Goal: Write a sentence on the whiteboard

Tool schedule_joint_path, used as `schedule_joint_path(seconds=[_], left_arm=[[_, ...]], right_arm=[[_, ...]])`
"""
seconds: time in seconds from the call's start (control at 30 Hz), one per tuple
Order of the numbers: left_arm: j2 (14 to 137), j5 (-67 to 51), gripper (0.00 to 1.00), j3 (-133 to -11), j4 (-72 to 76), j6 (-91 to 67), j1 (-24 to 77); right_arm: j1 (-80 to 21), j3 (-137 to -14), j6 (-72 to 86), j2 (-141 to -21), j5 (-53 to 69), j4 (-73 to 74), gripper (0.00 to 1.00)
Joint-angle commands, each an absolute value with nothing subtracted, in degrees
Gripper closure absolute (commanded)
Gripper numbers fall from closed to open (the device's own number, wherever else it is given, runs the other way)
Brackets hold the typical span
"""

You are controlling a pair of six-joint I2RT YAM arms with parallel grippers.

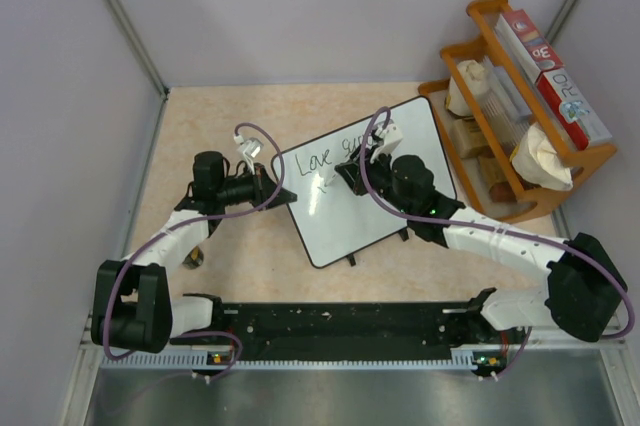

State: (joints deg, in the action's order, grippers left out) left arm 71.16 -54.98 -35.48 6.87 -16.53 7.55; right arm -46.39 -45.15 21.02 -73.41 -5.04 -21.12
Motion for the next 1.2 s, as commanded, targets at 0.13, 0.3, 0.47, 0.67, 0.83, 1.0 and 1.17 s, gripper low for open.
schedule_joint_path(seconds=[0.13,0.3,0.47,0.67,0.83,1.0,1.17], left_arm=[[72.51,-47.46,1.00,-34.19,4.57,-1.32,8.79],[72.51,-47.37,1.00,-34.19,4.57,-1.23,8.79],[72.51,-47.37,1.00,-34.19,4.57,-1.32,8.79],[72.42,-47.29,1.00,-34.10,4.57,-1.32,8.79],[72.60,-47.29,1.00,-34.01,4.75,-1.32,8.79],[72.69,-47.20,1.00,-34.01,4.75,-1.32,8.79],[72.69,-47.20,1.00,-34.01,4.75,-1.41,8.88]], right_arm=[[-47.02,-44.91,20.22,-73.39,-4.84,-21.88,1.00],[-47.02,-43.33,20.74,-73.39,-3.87,-21.62,1.00],[-47.02,-42.10,20.92,-73.13,-3.25,-21.18,1.00],[-47.02,-40.70,21.27,-72.51,-1.85,-20.83,1.00],[-47.02,-39.38,21.53,-72.16,-0.70,-20.74,1.00],[-47.02,-38.93,21.53,-70.76,-0.88,-20.48,1.00],[-47.11,-40.77,22.58,-67.60,-0.88,-21.00,1.00]])
